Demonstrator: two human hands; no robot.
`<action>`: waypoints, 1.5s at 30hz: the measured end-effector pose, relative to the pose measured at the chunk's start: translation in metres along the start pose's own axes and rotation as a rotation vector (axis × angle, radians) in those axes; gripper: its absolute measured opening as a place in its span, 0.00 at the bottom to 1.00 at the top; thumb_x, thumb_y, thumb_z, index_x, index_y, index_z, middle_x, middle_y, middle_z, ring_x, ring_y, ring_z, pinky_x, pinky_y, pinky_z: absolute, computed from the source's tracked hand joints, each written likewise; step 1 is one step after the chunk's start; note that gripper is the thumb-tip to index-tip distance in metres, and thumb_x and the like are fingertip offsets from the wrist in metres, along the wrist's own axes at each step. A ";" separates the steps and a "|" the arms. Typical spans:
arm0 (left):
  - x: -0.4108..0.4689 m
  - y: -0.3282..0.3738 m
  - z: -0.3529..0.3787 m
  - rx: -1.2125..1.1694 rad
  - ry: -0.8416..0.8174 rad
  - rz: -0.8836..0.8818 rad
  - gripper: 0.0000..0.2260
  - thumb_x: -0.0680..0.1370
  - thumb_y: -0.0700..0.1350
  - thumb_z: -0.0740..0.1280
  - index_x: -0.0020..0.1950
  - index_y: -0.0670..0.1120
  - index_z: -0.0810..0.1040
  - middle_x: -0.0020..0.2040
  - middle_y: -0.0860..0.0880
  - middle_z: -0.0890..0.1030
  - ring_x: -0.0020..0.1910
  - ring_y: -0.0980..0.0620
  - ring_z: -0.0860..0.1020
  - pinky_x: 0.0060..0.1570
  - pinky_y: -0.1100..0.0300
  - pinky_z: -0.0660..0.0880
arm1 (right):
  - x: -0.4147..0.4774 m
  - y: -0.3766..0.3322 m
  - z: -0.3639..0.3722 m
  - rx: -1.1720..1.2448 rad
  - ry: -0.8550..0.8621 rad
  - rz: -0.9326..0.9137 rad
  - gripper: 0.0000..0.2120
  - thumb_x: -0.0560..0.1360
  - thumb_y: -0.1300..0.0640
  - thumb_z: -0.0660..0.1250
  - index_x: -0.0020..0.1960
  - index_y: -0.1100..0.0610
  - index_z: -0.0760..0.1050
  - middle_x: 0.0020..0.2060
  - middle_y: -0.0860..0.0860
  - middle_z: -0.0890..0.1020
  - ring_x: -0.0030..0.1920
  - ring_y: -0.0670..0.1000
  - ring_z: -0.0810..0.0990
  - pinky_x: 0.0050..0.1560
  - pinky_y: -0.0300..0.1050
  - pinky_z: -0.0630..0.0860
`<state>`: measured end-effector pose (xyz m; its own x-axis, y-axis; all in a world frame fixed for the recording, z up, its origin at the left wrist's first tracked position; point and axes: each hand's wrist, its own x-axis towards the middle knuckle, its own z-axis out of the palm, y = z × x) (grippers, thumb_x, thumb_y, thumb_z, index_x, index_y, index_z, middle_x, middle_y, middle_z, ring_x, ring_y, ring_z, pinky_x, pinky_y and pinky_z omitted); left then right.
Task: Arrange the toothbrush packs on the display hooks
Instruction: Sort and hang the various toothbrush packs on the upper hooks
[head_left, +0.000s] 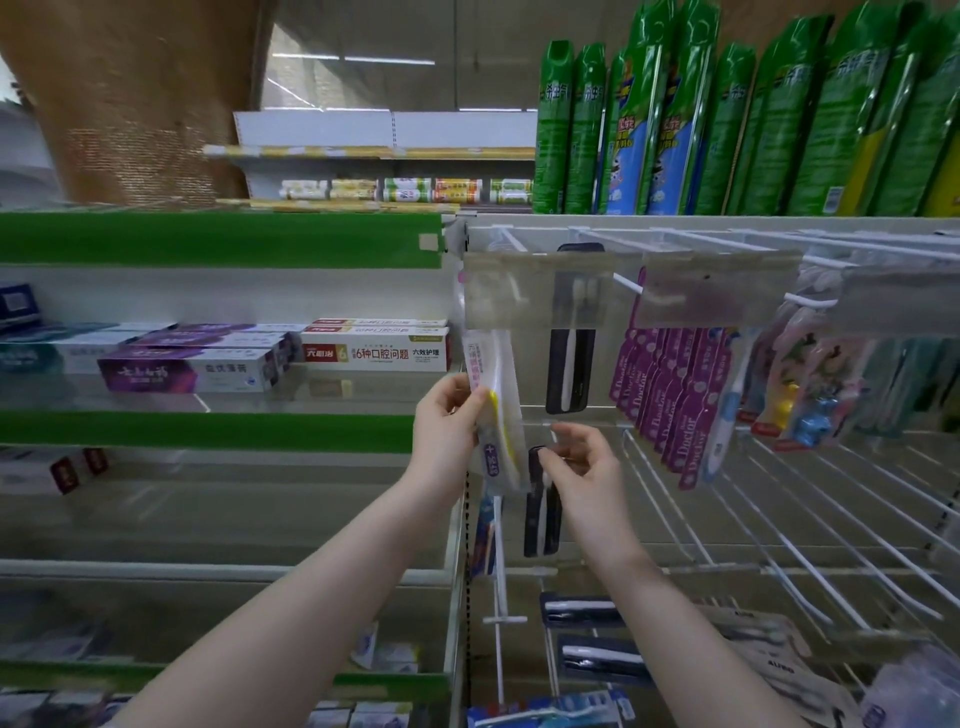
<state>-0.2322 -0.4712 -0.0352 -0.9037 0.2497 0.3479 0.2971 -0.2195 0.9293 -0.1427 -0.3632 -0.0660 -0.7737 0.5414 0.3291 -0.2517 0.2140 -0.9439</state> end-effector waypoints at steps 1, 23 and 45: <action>0.002 0.000 0.001 0.031 -0.009 0.006 0.04 0.79 0.42 0.64 0.46 0.48 0.78 0.43 0.47 0.80 0.46 0.46 0.79 0.50 0.47 0.78 | 0.001 0.000 -0.001 -0.002 0.004 -0.003 0.12 0.76 0.61 0.65 0.58 0.52 0.73 0.46 0.49 0.78 0.47 0.44 0.76 0.42 0.32 0.71; 0.059 -0.003 0.038 0.174 0.116 -0.237 0.04 0.79 0.45 0.63 0.53 0.47 0.75 0.48 0.50 0.77 0.44 0.51 0.75 0.49 0.54 0.75 | 0.023 -0.001 -0.011 -0.018 0.035 0.018 0.12 0.77 0.62 0.64 0.59 0.55 0.72 0.48 0.50 0.77 0.45 0.40 0.74 0.41 0.31 0.70; -0.035 -0.037 0.057 0.250 0.010 -0.265 0.28 0.78 0.52 0.64 0.75 0.44 0.63 0.72 0.46 0.68 0.72 0.47 0.65 0.71 0.48 0.62 | -0.015 0.016 -0.037 0.042 0.059 0.059 0.09 0.77 0.62 0.65 0.56 0.55 0.74 0.42 0.48 0.76 0.42 0.43 0.75 0.41 0.30 0.71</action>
<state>-0.1937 -0.4184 -0.0748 -0.9621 0.2571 0.0911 0.1175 0.0895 0.9890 -0.1141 -0.3380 -0.0848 -0.7527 0.5991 0.2730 -0.2318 0.1470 -0.9616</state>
